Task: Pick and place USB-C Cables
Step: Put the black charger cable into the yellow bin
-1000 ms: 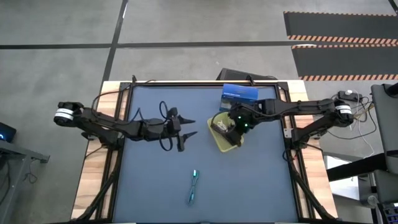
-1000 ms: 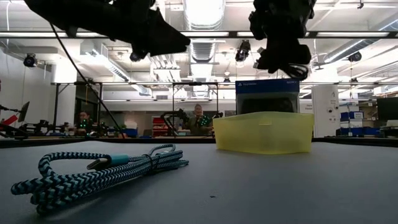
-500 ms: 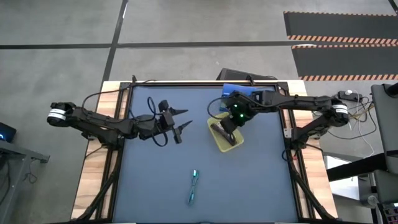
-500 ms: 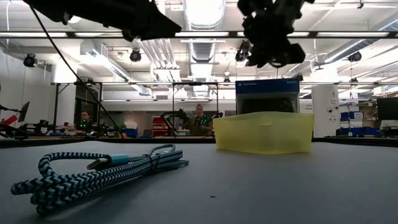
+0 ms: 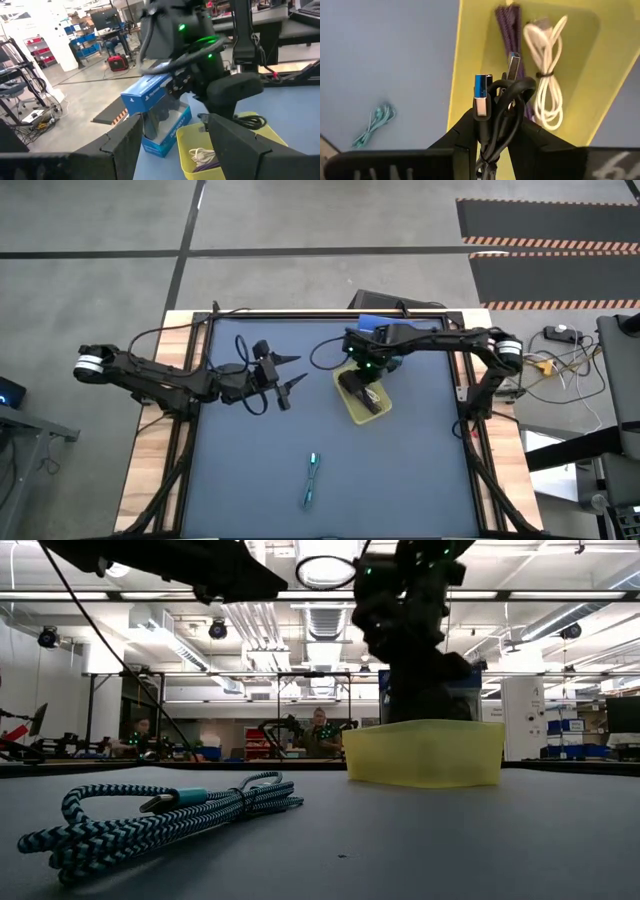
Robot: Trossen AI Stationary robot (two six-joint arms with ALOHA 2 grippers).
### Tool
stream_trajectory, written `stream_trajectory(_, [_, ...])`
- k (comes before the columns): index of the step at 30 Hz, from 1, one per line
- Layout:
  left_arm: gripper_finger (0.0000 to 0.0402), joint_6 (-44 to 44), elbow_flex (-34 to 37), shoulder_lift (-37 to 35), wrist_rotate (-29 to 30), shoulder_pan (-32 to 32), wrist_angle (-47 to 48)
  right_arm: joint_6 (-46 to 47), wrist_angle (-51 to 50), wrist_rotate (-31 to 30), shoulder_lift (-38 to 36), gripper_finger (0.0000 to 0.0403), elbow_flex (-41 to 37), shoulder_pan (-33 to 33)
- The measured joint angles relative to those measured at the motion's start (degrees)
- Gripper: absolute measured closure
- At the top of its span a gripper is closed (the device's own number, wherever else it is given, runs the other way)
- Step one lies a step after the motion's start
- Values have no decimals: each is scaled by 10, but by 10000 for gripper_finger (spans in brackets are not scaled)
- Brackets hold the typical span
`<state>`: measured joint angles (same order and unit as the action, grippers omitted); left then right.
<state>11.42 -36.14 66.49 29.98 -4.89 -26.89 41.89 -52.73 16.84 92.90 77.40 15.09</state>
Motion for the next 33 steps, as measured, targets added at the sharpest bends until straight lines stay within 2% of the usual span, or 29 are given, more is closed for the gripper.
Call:
stream_trajectory(9, [191, 0, 0, -18, 0, 0, 38, -21, -47, -3, 56, 334, 30, 13])
stream_trajectory(26, [191, -2, 0, -21, 0, 0, 39, -29, -50, -49, 66, 333, 29, 10])
stream_trajectory(33, [191, -2, 0, -21, 1, 0, 39, -29, -42, -49, 66, 333, 22, 8])
